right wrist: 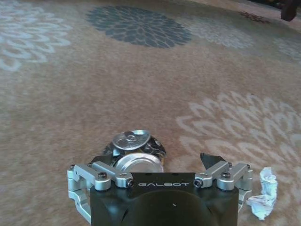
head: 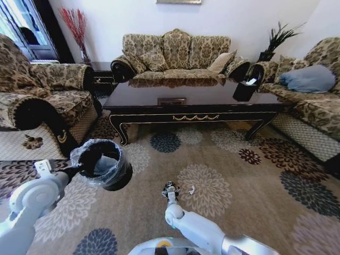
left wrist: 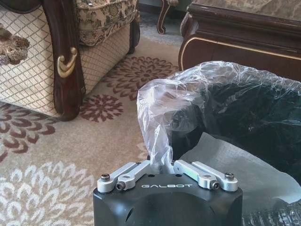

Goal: Move to the front of the table and pick up the trash from the floor, then place it into the trash bin.

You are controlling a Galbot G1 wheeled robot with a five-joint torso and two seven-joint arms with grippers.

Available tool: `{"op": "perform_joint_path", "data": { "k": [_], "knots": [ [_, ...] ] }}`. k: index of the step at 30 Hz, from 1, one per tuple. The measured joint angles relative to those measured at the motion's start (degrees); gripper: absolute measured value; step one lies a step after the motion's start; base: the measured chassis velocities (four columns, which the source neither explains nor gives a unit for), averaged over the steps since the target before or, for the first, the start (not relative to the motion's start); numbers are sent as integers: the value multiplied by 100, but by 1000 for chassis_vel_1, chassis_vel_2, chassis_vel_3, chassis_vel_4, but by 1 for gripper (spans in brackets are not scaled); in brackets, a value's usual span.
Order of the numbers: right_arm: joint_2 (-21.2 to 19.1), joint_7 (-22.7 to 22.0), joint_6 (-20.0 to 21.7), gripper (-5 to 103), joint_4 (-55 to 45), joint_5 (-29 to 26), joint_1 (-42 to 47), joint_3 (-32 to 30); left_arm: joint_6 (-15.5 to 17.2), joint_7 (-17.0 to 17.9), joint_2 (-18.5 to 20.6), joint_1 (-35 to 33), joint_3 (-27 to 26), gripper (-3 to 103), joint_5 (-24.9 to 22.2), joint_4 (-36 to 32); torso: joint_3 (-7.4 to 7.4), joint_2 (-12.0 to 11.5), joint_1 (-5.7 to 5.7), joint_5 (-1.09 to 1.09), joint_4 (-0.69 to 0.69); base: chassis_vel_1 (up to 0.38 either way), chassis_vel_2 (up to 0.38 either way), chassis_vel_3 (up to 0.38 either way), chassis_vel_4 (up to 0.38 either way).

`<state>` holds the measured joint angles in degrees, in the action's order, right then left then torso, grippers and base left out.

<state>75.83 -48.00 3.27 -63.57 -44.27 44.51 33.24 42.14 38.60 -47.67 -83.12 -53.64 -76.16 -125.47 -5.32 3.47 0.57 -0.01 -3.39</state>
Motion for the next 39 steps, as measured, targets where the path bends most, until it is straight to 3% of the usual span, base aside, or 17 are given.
{"op": "perform_joint_path", "data": {
  "k": [25,28,32,34,36,39],
  "knots": [
    [-203,-42,222,102,15,78,9,32,-22,-12,-12,117,151,2,69,106,0,-1,0,1,0,0,0,0,0],
    [-204,33,195,93,53,128,18,32,-25,-14,15,115,141,2,69,107,0,-1,0,1,0,0,0,0,0],
    [-206,81,175,72,86,195,52,44,-34,-16,40,112,116,2,63,107,0,-1,0,1,1,0,0,0,0],
    [-208,82,174,72,86,206,60,47,-34,-16,38,110,116,2,63,107,1,-1,0,1,1,0,0,0,0],
    [-212,83,174,61,92,244,75,49,-34,-17,22,106,116,2,63,107,0,-1,0,1,1,0,0,0,0],
    [-215,83,174,56,104,261,78,49,-35,-17,15,105,116,2,64,106,1,-1,0,1,1,0,0,0,0]
  ]
}}
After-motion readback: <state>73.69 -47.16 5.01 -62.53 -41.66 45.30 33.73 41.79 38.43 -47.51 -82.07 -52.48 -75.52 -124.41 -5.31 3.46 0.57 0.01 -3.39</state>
